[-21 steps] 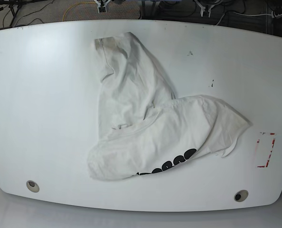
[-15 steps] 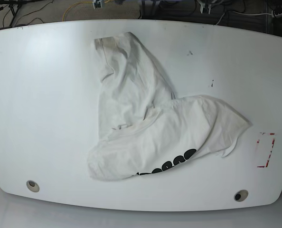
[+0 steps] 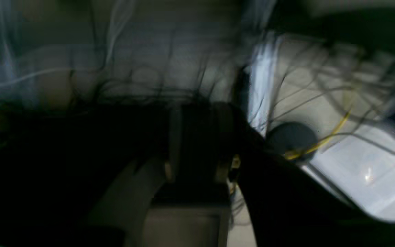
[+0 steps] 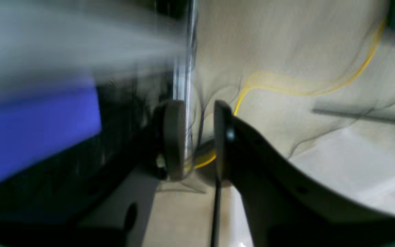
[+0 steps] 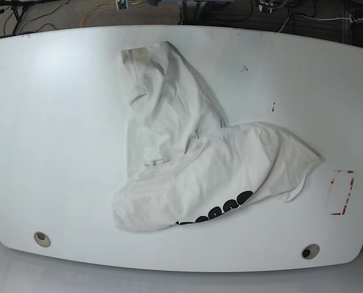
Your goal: Layout the t-shirt on the table in an organized manner, then fold the t-shirt properly
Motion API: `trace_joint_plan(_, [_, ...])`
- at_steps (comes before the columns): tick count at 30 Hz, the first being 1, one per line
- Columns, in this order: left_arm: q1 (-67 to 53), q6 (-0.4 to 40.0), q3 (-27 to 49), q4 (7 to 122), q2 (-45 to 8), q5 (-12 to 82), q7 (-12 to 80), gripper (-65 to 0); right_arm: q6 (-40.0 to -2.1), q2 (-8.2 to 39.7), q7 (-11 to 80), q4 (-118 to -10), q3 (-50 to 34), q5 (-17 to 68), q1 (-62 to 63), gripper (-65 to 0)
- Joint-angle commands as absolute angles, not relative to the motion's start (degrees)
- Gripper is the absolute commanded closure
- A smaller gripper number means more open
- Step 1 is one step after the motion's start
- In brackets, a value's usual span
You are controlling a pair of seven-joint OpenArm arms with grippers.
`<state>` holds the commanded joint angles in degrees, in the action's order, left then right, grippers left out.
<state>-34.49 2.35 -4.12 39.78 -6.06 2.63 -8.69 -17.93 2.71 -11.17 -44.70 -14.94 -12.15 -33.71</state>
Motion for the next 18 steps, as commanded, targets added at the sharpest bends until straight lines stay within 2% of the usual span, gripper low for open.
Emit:
trace_joint_plan(1, [-35.1, 2.3, -4.1, 40.7, -6.1, 2.7, -8.8, -13.0, -17.9, 2.7, -11.2, -45.7, -15.3, -12.2, -34.2, -13.8])
trace_joint_plan(2, [-28.2, 2.7, -3.9, 37.8, -5.8, 1.9, -10.8, -13.9, -17.8, 1.9, -10.7, -33.2, -12.4, -11.8, -23.8, -13.8])
trace_joint_plan(18, [-26.4, 2.7, -3.7, 37.1, -7.3, 1.9, -10.8, -13.5, -17.9, 1.9, -10.7, -33.1, -12.6, -11.7, -23.3, -13.6])
